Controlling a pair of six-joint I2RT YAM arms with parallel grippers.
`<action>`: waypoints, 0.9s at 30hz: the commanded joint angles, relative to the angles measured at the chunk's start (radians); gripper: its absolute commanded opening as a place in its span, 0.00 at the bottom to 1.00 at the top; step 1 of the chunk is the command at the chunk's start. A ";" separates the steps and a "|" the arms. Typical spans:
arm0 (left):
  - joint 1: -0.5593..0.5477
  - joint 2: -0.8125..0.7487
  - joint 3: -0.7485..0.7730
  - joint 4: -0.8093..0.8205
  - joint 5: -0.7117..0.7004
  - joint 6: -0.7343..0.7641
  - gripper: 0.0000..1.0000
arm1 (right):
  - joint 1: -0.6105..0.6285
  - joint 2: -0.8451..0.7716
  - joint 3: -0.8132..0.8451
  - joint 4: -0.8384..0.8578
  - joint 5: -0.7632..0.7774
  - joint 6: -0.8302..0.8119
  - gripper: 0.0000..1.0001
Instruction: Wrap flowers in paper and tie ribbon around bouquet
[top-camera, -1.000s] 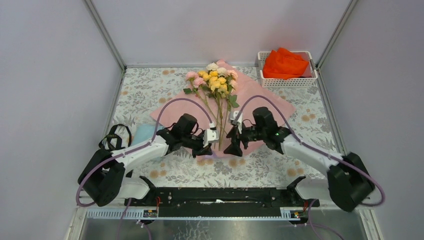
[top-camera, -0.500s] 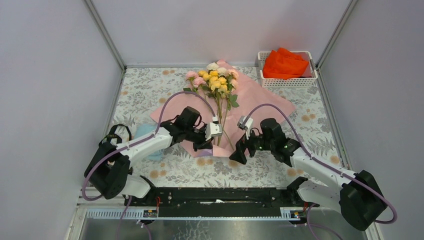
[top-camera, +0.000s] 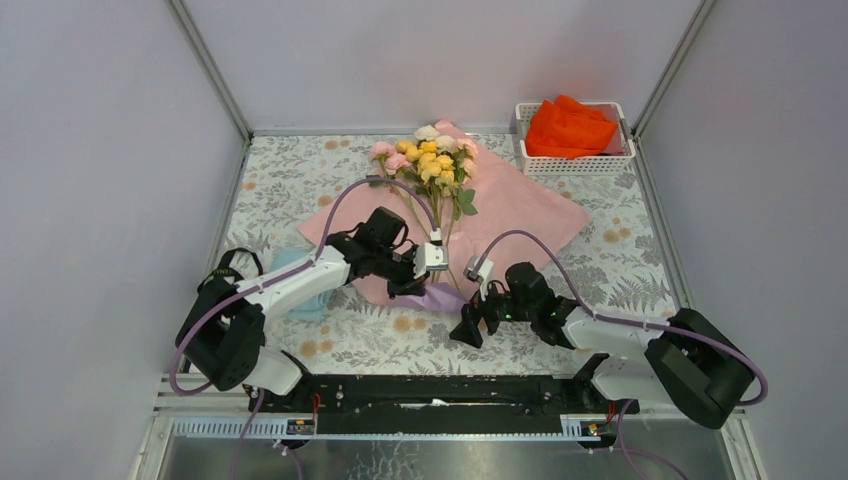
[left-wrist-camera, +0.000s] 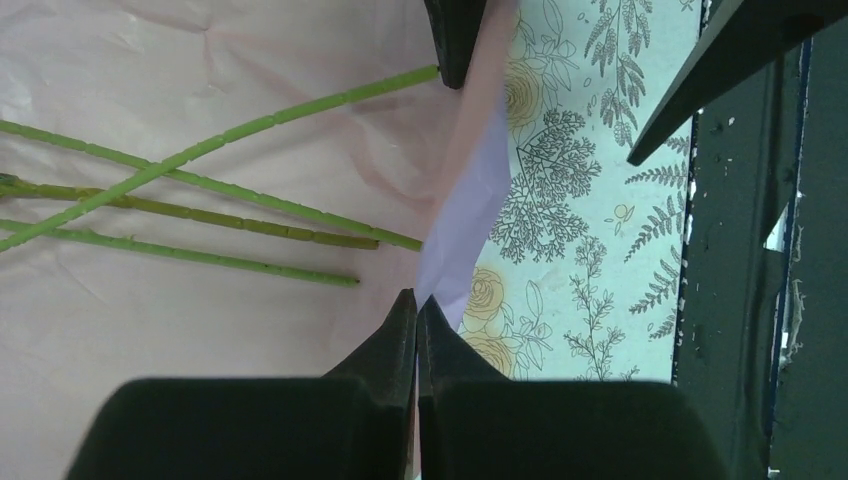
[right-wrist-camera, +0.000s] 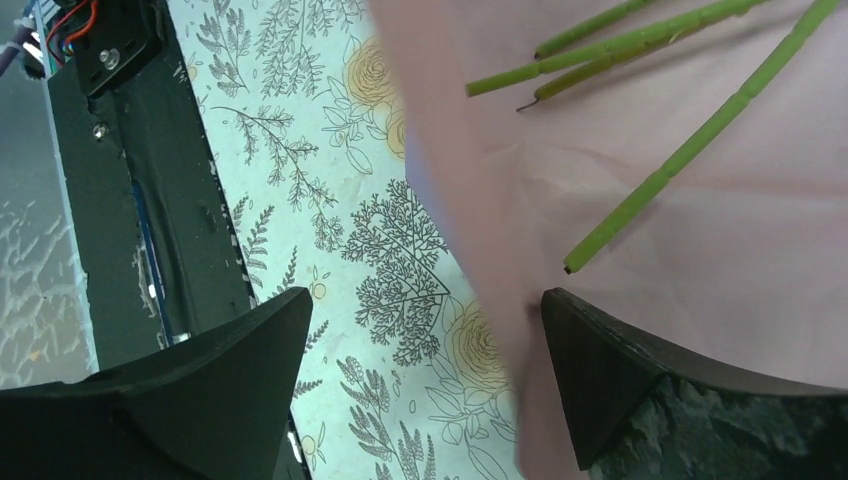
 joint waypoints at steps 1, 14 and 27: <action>0.004 -0.002 0.035 -0.033 0.003 0.027 0.00 | 0.031 0.047 -0.010 0.136 0.079 0.058 0.88; 0.005 -0.001 0.009 -0.066 -0.039 0.061 0.06 | 0.011 0.002 0.042 0.014 0.092 0.128 0.00; 0.033 0.074 0.003 -0.126 -0.078 0.040 0.72 | -0.132 0.135 0.201 -0.135 0.002 0.168 0.00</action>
